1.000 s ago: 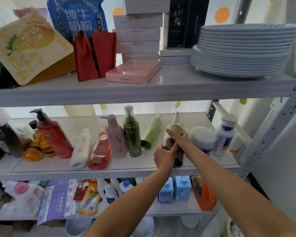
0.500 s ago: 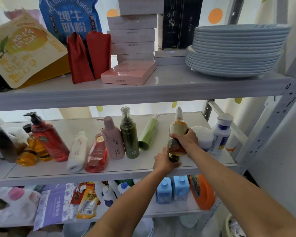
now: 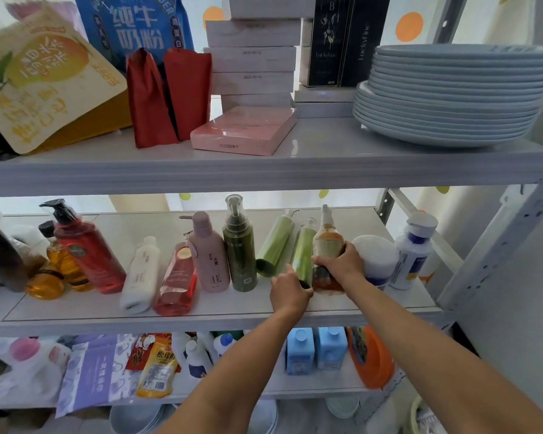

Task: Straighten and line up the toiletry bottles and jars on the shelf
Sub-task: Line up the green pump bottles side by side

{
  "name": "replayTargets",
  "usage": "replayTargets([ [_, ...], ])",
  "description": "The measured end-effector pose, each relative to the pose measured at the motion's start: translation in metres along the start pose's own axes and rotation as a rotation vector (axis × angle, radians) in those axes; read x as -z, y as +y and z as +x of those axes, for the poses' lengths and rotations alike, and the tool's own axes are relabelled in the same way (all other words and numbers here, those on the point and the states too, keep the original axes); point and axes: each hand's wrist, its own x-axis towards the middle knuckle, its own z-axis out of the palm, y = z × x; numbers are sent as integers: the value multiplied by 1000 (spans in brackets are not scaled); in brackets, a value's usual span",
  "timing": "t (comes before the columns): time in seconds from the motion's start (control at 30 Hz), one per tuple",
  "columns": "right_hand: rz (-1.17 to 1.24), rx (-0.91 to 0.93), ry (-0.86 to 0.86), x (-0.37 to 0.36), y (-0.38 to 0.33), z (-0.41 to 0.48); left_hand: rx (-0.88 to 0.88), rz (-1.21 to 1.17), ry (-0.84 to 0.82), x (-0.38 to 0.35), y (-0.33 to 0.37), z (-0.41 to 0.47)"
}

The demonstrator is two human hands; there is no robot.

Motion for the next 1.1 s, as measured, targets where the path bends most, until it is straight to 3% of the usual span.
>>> replayTargets([
  [0.13, -41, -40, -19, -14, 6, 2, -45, 117, 0, 3, -3, 7],
  [0.3, -69, -99, -6, -24, 11, 11, -300, 446, 133, 13, -7, 18],
  [0.43, -197, -147, -24, -29, 13, 17, -306, 578, -88, 23, -9, 38],
  [0.53, -309, -2, -29, -35, 15, 18, -252, 636, -151, 27, -7, 46],
  [0.63, -505, 340, -31, -35, 11, 17, -212, 694, -202, 27, -2, 48],
  [0.7, -636, 513, -157, -37, 8, 15, -221, 696, -195, 26, 2, 45],
  [0.8, -784, 501, -372, -40, 8, 11, -277, 636, -159, 18, 1, 39],
  [0.9, -850, 497, -364, -40, 12, 12, -281, 597, -110, 19, 0, 39],
  [1.03, -920, 500, -312, -39, 9, 8, -197, 580, -202, 28, 3, 43],
  [1.1, -947, 504, -313, -39, 8, 5, -203, 580, -166, 29, 2, 43],
])
